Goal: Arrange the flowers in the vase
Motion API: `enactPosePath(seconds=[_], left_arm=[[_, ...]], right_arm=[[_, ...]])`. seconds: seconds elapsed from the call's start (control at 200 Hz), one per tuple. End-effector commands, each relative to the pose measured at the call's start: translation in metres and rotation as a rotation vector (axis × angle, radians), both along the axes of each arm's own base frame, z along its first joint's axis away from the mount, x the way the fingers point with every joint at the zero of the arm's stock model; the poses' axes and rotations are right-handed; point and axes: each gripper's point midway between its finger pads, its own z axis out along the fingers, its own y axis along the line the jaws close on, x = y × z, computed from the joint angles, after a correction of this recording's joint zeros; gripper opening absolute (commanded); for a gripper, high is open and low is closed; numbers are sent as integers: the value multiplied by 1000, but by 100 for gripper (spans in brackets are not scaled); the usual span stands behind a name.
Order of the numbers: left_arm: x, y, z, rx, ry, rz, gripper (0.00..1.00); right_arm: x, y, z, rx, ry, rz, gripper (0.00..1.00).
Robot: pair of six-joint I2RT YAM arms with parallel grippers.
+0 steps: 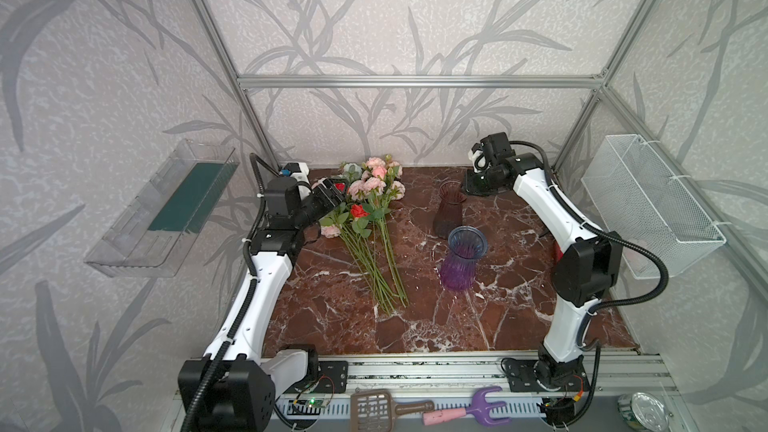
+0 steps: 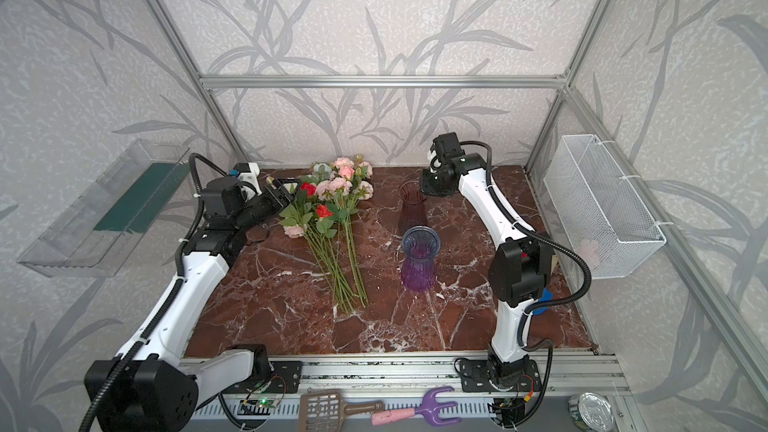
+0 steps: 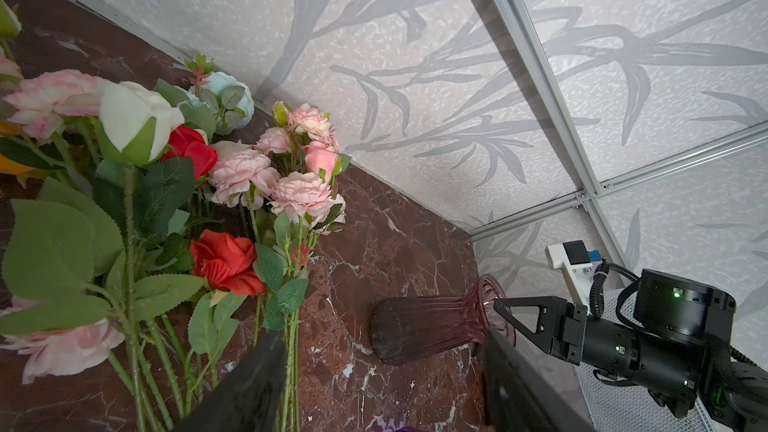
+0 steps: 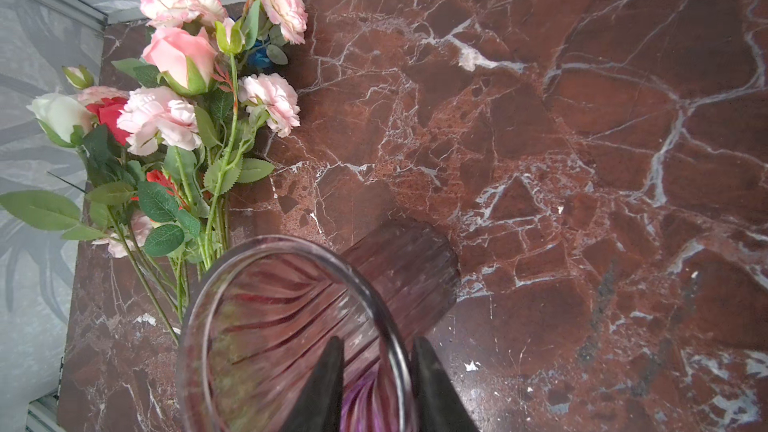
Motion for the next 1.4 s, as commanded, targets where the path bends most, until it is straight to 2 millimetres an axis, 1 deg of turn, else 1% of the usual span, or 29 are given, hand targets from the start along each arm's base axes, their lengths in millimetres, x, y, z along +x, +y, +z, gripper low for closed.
enactPosePath(seconds=[0.0, 0.095, 0.22, 0.4, 0.55, 0.675, 0.71, 0.76, 0.835, 0.91, 0.995, 1.06, 1.125, 1.195, 1.295, 1.395], left_arm=[[-1, -3, -1, -9, -1, -8, 75], [-1, -2, -2, -6, -2, -6, 75], [-1, -2, -2, -4, -2, -7, 75], [-2, -2, -1, -5, -5, -8, 75], [-3, -2, 2, 2, -15, -7, 76], [-4, -1, 2, 5, -17, -5, 76], [-4, -1, 2, 5, -16, -5, 76], [-4, -1, 2, 5, -16, -5, 76], [-4, -2, 3, 5, -20, -8, 76], [-5, -2, 4, 6, -24, -11, 76], [-6, -2, 6, 7, -29, -11, 76], [-6, -2, 6, 8, -30, -12, 76], [-6, -3, 6, 7, -32, -16, 76], [-6, -4, 8, 4, -38, -21, 77], [-6, -5, 8, -3, -42, -28, 77], [-6, -6, 9, -7, -45, -31, 76]], right_arm=[[6, 9, 2, 32, -2, 0, 24], [10, 13, 3, 40, -11, -1, 17], [17, 18, 2, 36, -26, -8, 13], [36, 27, 1, 30, -52, -22, 10], [55, 38, 0, 18, -59, -21, 10], [69, 45, 3, -3, -68, -12, 10], [71, 47, 3, -7, -65, -5, 13], [72, 48, 2, -29, -56, 2, 24], [72, 47, 6, -50, -54, 9, 33], [71, 47, 10, -50, -56, 14, 36], [69, 47, 19, -48, -74, 18, 38], [67, 44, 31, -48, -100, 17, 40], [64, 41, 48, -50, -137, 13, 47], [61, 38, 62, -47, -167, 13, 50], [50, 33, 82, -50, -194, 20, 53], [31, 25, 98, -77, -197, 31, 54]])
